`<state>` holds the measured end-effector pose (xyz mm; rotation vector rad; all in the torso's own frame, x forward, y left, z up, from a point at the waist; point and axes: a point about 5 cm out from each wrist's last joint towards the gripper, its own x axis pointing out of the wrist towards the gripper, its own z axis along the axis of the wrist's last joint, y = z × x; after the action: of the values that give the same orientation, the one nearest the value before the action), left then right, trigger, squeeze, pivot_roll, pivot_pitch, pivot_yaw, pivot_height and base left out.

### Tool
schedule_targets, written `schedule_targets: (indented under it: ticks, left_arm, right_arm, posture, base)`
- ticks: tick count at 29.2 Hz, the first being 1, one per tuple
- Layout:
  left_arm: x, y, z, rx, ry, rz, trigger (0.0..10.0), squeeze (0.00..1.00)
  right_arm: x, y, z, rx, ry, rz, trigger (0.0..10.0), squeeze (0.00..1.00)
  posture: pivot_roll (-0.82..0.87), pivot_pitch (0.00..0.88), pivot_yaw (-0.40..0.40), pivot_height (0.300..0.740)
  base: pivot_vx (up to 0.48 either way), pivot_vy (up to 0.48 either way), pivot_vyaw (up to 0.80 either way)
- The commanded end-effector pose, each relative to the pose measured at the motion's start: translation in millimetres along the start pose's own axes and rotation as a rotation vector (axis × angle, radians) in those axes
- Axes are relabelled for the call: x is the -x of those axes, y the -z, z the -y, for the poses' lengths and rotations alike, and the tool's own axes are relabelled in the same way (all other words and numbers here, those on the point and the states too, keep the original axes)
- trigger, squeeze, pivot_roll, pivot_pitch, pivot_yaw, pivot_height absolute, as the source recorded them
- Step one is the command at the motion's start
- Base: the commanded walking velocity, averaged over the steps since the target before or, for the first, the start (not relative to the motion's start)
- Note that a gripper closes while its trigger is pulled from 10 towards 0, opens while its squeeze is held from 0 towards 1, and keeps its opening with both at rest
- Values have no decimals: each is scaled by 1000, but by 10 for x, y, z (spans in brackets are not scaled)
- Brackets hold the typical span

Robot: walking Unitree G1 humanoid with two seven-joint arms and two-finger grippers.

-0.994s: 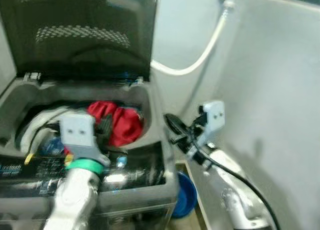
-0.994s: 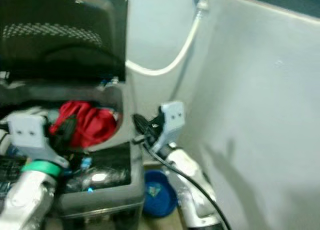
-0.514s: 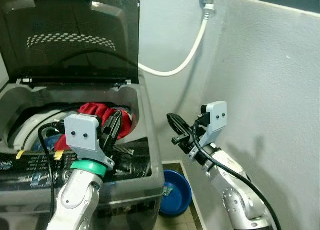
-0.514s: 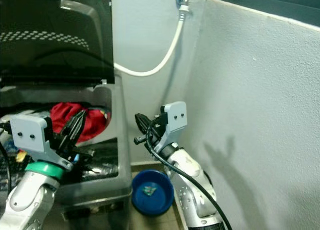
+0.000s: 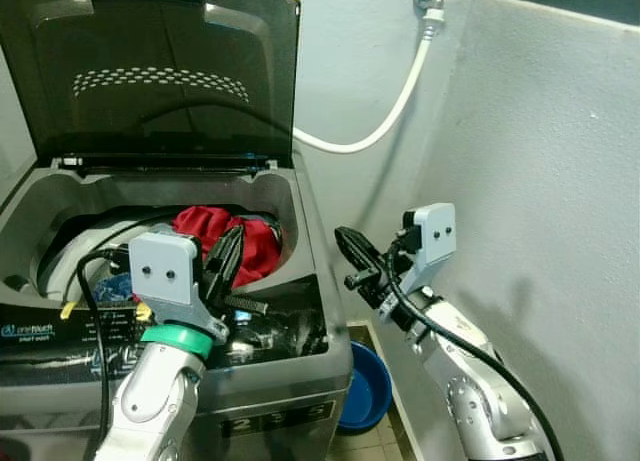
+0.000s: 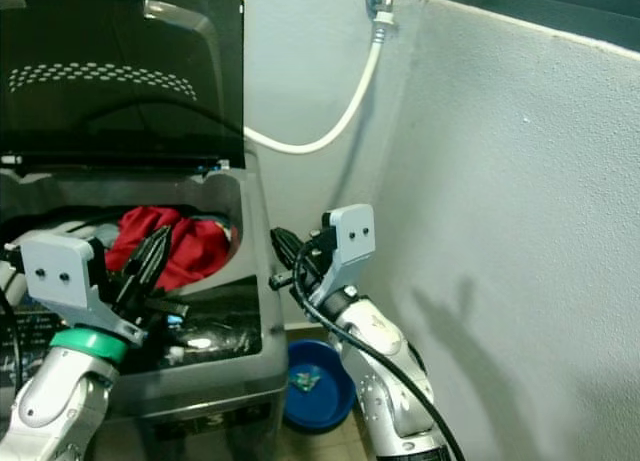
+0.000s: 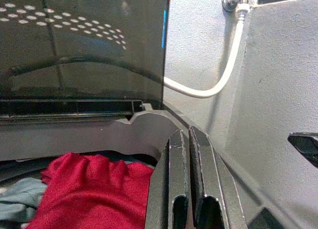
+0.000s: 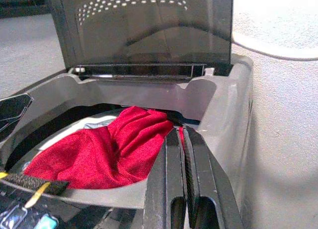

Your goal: Clothes washing

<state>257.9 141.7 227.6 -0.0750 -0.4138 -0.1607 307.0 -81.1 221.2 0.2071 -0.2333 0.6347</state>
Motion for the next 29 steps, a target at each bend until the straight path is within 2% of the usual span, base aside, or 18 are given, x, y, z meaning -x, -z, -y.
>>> schedule_targets:
  ticks: [1, 8, 11, 23, 25, 29]
  left_arm:
    - [14, 7, -20, 4, -2, -7, 10000, 0]
    - [18, 8, -12, 5, 7, -9, 10000, 0]
    - [19, 16, -9, 6, 10, -15, 10000, 0]
    - [19, 30, 1, 14, 21, -25, 10000, 0]
    - [21, 29, 2, 10, 21, -23, 10000, 0]
    - [7, 11, 12, -20, 38, -9, 10000, 0]
  right_arm:
    - [0, 17, -9, 2, -8, -13, 10000, 0]
    - [-2, 17, -11, -4, -7, -12, 10000, 0]
    - [-9, -20, 29, -46, 31, 17, 10000, 0]
    - [11, -11, 40, -41, 37, 12, 10000, 0]
    - [6, -15, 36, -26, 36, 13, 10000, 0]
    - [-29, -100, 28, 20, 38, 64, 10000, 0]
  posture:
    - [18, 0, -48, 740]
    - [20, 0, -45, 740]
    - [16, 0, -38, 740]
    - [18, 0, -36, 740]
    - [21, 0, -37, 740]
    - [22, 0, -36, 740]
  base:
    - [0, 0, 0]
    - [0, 0, 0]
    - [0, 0, 0]
    - [0, 0, 0]
    - [0, 0, 0]
    - [0, 0, 800]
